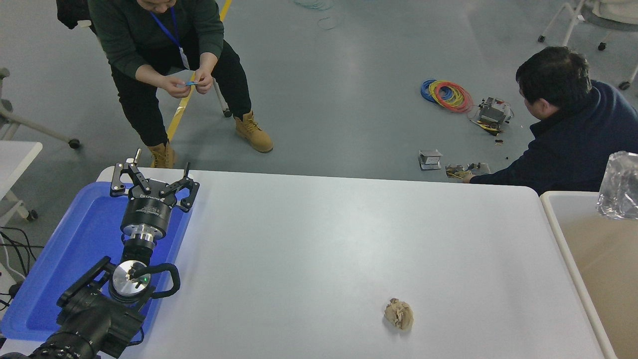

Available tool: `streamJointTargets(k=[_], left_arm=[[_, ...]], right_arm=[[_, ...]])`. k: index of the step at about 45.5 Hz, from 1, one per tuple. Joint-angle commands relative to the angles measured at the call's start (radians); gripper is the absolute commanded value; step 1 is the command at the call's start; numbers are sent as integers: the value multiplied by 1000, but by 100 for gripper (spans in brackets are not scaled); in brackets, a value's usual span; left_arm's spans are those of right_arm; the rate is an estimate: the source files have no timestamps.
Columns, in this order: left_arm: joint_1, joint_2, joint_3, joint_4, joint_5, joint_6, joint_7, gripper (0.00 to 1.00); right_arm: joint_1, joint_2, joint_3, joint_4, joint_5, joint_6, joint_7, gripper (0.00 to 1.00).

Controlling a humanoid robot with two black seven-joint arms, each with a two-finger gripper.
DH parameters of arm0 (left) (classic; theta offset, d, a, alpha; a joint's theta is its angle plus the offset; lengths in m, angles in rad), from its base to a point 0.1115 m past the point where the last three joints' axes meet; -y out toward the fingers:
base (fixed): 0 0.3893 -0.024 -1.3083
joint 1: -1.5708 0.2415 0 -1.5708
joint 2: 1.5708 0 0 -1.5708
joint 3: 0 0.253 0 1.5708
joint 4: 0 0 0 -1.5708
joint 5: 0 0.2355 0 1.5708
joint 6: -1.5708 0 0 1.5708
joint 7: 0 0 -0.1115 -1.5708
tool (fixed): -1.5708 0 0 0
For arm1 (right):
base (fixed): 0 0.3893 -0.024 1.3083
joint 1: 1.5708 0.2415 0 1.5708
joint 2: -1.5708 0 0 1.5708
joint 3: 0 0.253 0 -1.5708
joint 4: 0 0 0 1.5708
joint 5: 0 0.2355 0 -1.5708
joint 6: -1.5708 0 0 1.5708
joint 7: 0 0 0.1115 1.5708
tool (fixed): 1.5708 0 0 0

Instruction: Pick up foil plate and place in dustbin

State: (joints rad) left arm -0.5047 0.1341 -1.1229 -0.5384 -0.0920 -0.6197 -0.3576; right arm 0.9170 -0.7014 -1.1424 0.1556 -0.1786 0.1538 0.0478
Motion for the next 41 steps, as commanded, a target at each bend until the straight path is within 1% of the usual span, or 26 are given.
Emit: streamJointTargets(k=[1, 18, 41], left_arm=[[0, -1, 0, 0, 0, 0, 0, 100], [0, 1, 0, 0, 0, 0, 0, 100], [0, -1, 0, 0, 0, 0, 0, 100]], right_arm=[[-144, 23, 87, -19, -2, -100, -9, 0], [-265, 71, 164, -21, -1, -158, -9, 0], [-280, 80, 173, -21, 1, -162, -9, 0]])
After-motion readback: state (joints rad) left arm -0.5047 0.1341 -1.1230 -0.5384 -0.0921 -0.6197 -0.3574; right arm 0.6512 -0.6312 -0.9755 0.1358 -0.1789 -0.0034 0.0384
